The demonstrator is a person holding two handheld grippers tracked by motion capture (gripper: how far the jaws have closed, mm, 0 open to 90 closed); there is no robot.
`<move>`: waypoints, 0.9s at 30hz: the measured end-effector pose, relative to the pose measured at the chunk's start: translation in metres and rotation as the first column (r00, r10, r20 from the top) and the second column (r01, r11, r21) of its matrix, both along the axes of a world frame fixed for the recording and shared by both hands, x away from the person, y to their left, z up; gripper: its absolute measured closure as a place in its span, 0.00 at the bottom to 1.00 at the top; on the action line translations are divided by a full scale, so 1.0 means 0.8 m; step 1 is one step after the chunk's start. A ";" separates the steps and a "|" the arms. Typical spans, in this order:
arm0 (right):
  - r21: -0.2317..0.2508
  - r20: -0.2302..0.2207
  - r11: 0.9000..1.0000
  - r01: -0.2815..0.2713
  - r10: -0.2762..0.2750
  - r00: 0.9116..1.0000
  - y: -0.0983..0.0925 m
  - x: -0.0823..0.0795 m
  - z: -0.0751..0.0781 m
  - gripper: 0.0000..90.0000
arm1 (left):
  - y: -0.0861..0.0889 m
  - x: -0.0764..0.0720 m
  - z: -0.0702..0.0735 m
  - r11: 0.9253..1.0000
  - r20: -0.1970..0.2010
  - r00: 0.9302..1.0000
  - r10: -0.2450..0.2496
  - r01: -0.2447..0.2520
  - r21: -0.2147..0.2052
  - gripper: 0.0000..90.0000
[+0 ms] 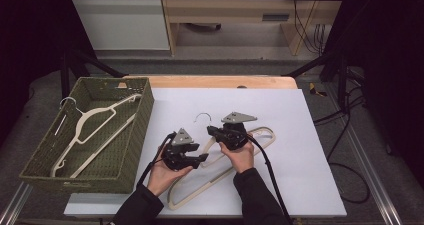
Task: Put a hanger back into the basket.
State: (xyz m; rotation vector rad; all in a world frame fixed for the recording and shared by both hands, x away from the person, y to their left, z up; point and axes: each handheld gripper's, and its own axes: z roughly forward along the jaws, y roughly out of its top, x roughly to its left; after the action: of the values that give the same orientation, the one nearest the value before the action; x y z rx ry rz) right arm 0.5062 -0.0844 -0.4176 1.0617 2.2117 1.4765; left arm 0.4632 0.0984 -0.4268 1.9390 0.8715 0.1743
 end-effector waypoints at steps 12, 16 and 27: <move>0.034 0.042 0.999 -0.039 0.038 0.998 -0.009 -0.019 0.013 0.99 | 0.011 0.009 0.006 0.994 -0.054 0.995 -0.082 0.086 0.073 0.89; 0.060 0.055 0.997 -0.048 0.044 0.997 -0.019 -0.030 0.026 0.91 | 0.017 0.006 0.015 0.995 -0.049 0.994 -0.095 0.096 0.016 0.94; 0.087 0.153 0.995 -0.046 0.032 0.988 -0.078 -0.076 0.054 0.63 | 0.037 -0.010 0.056 0.997 0.075 0.995 -0.060 0.057 0.052 0.95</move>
State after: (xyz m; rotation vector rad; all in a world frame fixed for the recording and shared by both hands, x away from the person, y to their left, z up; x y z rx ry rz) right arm 0.4455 -0.1470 -0.3743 0.9039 2.0901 1.6305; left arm 0.4552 0.1279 -0.3817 1.9880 0.7655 0.2359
